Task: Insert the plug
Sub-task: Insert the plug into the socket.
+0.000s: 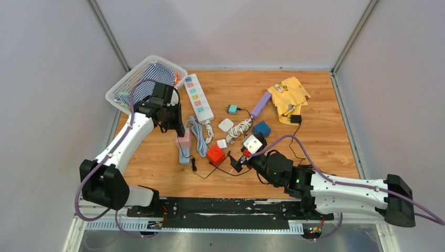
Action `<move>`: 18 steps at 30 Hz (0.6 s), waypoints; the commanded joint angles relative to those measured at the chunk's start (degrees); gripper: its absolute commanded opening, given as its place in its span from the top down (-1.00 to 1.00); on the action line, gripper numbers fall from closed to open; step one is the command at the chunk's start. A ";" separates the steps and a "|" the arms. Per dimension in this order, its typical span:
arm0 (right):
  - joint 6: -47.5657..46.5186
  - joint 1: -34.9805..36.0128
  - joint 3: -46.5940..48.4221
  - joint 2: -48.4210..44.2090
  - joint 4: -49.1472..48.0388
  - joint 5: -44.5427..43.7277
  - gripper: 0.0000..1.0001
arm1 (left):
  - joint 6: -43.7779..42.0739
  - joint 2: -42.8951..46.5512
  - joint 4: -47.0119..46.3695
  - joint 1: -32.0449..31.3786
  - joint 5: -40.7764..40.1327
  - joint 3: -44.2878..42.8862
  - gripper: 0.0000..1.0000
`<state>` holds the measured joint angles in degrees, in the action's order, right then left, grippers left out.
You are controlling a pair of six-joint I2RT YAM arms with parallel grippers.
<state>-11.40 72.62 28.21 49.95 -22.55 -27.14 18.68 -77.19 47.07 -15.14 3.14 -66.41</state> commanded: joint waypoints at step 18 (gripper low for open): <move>0.06 -0.14 -1.20 -1.34 -0.14 -1.49 -1.00 | -2.21 -6.01 2.59 -1.16 -3.05 2.29 1.00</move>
<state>-11.38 72.62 27.97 49.58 -22.44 -27.22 18.46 -79.13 45.50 -15.55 1.91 -66.87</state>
